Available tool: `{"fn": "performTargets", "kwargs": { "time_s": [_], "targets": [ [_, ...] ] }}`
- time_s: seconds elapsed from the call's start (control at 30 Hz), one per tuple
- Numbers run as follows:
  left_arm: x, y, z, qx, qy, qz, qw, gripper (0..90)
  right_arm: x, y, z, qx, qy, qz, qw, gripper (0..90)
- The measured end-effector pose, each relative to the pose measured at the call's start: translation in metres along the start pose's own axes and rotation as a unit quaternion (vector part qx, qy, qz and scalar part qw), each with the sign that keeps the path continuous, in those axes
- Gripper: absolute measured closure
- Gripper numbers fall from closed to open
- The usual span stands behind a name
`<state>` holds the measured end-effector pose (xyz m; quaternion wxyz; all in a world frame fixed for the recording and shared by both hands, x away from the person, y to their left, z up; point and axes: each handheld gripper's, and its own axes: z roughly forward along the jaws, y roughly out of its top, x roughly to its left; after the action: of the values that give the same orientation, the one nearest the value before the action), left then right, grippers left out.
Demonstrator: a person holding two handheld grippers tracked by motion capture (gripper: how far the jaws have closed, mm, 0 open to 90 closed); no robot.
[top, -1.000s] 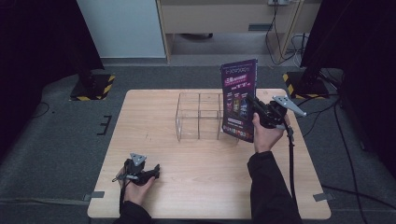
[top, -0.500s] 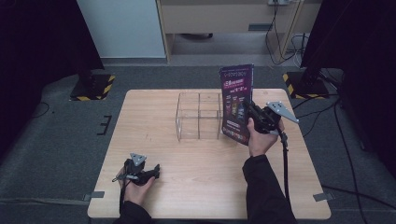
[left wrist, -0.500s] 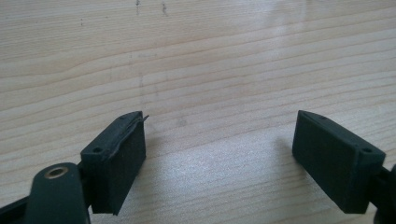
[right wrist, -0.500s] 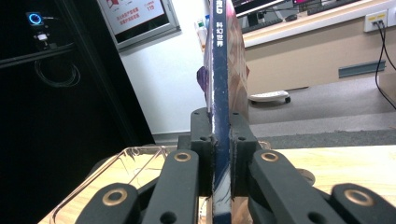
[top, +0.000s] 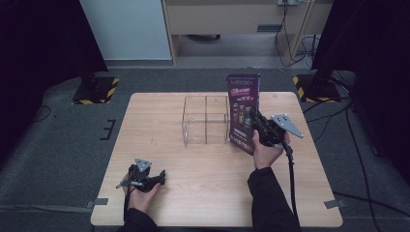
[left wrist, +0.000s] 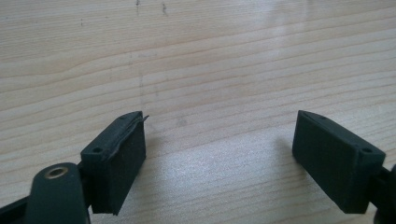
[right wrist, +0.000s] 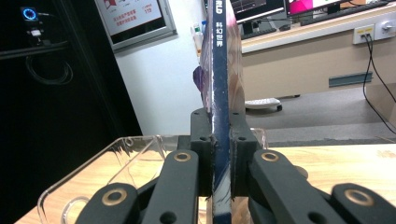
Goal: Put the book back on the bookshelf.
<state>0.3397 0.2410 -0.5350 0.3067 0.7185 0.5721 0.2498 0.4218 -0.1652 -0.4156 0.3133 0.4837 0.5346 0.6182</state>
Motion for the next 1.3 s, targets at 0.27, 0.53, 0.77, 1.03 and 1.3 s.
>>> {"fn": "performTargets", "kwargs": {
  "time_s": [0.27,0.53,0.77,1.03,1.3],
  "targets": [
    [0.0,0.0,0.0,0.0,0.0,0.0,1.0,16.7,0.001,-0.012,-0.008,-0.012,-0.005,0.002,0.9999,83.9],
    [0.0,0.0,0.0,0.0,0.0,0.0,1.0,16.7,0.002,-0.022,-0.017,-0.02,-0.013,-0.019,0.9996,83.6],
    [0.0,0.0,0.0,0.0,0.001,0.0,1.0,16.7,-0.003,-0.024,-0.025,-0.01,-0.015,-0.026,0.9995,82.6],
    [0.0,0.0,0.0,0.0,0.001,-0.001,1.0,16.7,-0.009,-0.023,-0.036,0.019,-0.015,-0.037,0.999,81.1],
    [-0.001,0.0,0.0,0.001,0.002,0.0,1.0,16.5,-0.012,-0.021,-0.046,0.05,0.0,-0.049,0.9975,80.5]
  ]
}}
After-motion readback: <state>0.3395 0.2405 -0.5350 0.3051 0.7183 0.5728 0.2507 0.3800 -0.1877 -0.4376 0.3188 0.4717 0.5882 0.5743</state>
